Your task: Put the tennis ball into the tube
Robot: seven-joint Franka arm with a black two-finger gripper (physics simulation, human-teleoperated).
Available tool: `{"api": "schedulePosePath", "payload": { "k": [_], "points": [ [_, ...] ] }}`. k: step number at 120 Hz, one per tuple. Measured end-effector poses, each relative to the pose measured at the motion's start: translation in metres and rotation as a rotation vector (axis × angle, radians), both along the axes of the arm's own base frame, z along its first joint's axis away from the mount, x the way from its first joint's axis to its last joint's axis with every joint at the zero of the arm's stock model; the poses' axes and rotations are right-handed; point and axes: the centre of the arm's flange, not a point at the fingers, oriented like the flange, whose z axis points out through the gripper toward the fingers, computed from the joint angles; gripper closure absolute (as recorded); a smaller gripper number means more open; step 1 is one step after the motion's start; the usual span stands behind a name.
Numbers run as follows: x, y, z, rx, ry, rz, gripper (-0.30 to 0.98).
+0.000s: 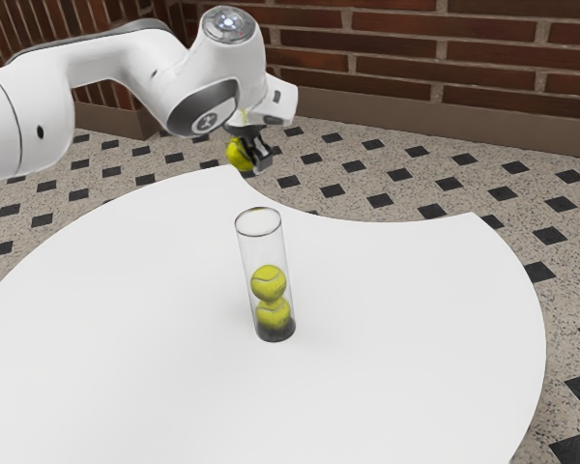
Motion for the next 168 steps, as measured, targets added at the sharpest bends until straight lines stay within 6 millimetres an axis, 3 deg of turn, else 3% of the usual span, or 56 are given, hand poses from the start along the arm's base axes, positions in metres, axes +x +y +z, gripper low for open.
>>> {"api": "schedulePosePath", "payload": {
  "k": [27, 49, 82, 107, 139, 150, 154, 157, 159, 163, 168],
  "points": [
    [-0.021, -0.015, -0.003, -0.016, 0.103, 0.114, 0.36],
    [-0.037, -0.044, 0.001, -0.015, 0.136, 0.145, 0.36],
    [-0.053, -0.064, 0.0, -0.012, 0.17, 0.216, 0.36],
    [-0.058, -0.066, 0.002, -0.011, 0.169, 0.262, 0.36],
    [-0.063, -0.083, 0.005, 0.024, 0.147, 0.252, 0.11],
    [-0.068, -0.096, 0.016, 0.045, 0.126, 0.224, 0.07],
    [-0.069, -0.087, 0.034, 0.03, 0.111, 0.245, 0.06],
    [-0.068, -0.06, 0.05, -0.004, 0.106, 0.298, 0.06],
    [-0.064, -0.026, 0.058, -0.036, 0.111, 0.36, 0.05],
    [-0.06, 0.059, 0.067, -0.096, 0.126, 0.506, 0.05],
    [-0.066, 0.148, 0.07, -0.157, 0.144, 0.65, 0.04]
  ]
}}
